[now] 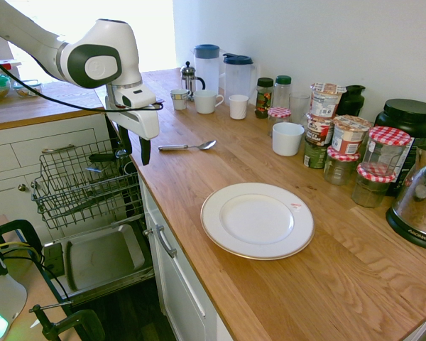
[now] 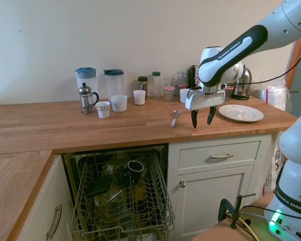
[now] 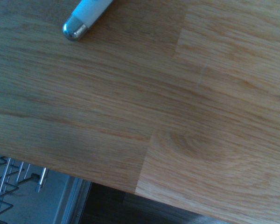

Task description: Put the spoon in the dishwasher

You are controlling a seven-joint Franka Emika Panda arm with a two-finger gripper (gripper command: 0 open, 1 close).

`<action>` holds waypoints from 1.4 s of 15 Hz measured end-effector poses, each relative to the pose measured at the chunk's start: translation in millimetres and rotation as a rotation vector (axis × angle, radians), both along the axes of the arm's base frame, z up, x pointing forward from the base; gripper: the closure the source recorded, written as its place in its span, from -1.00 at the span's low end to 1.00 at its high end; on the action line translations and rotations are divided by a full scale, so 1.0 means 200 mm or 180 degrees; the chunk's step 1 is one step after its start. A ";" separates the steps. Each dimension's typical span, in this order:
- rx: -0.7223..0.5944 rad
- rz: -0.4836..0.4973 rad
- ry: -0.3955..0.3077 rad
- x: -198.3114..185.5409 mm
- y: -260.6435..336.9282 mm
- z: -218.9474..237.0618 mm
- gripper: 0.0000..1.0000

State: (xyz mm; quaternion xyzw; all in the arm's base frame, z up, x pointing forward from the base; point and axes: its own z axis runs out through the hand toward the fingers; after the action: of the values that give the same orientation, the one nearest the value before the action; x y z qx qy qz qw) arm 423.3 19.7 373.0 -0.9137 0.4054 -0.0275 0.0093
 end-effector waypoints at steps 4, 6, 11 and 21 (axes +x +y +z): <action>0.0109 -0.0097 -0.0070 0.04 0.04 0.05 -1.00; 0.0207 -0.0341 -0.0121 0.10 0.10 0.12 -1.00; 0.0470 -0.1322 -0.0183 0.41 0.23 0.20 -1.00; 0.0292 -0.2237 -0.0151 0.85 0.21 -0.03 -1.00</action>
State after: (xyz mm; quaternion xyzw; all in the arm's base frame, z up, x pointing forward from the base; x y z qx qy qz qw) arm 592.3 62.4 367.9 -0.7161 0.6955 -0.0320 0.0498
